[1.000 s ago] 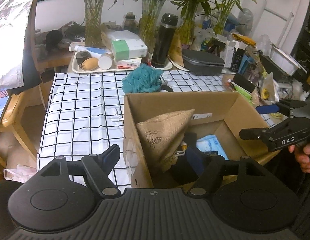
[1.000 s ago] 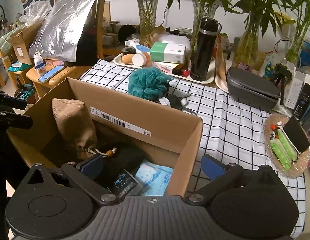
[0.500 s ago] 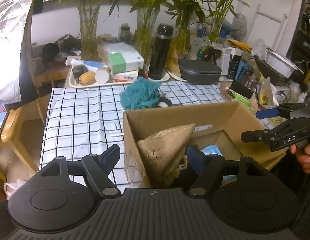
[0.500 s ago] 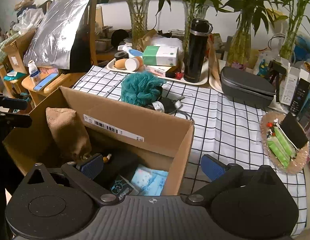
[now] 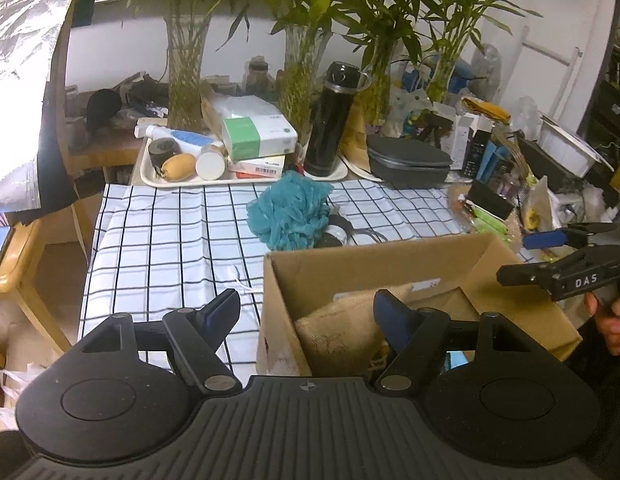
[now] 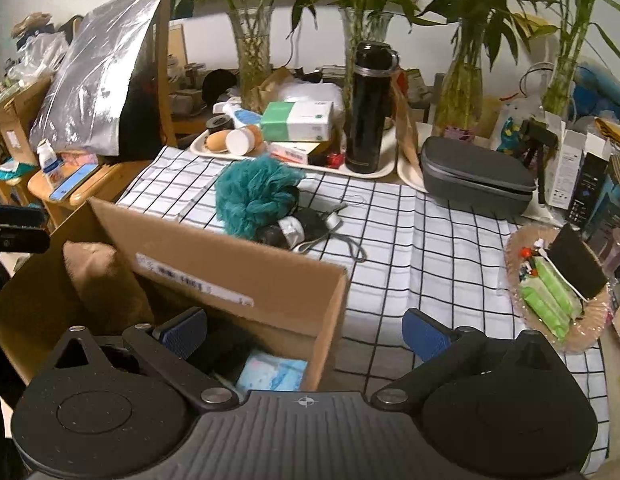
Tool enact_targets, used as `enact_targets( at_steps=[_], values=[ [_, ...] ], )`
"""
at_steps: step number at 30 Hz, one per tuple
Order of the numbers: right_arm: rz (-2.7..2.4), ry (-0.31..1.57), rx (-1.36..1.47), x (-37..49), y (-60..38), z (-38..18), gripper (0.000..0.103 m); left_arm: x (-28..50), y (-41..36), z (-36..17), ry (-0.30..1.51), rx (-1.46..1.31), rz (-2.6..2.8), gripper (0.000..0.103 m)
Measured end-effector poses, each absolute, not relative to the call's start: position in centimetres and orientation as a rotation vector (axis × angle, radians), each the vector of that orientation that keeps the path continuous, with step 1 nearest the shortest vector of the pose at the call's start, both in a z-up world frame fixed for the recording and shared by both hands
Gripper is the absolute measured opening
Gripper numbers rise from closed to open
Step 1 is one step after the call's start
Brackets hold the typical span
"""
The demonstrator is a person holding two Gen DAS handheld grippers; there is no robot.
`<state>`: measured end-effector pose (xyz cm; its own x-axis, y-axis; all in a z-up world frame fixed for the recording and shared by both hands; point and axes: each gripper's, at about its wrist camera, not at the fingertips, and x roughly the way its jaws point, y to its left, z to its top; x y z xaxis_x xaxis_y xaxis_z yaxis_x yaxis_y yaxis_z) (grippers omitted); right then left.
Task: Organize soft objects
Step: 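Move both tools back toward the teal bath puff and black bag roll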
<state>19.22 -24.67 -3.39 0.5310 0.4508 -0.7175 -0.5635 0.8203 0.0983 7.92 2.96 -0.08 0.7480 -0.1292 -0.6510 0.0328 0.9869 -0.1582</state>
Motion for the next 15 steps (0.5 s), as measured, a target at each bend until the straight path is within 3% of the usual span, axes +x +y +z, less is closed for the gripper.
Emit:
enact_targets(
  at_steps=[15],
  values=[
    [0.602, 0.806, -0.143, 22.3, -25.1, -3.6, 0.103, 10.6, 4.8, -0.3, 0.664, -0.159, -0.099, 0.073]
  ],
)
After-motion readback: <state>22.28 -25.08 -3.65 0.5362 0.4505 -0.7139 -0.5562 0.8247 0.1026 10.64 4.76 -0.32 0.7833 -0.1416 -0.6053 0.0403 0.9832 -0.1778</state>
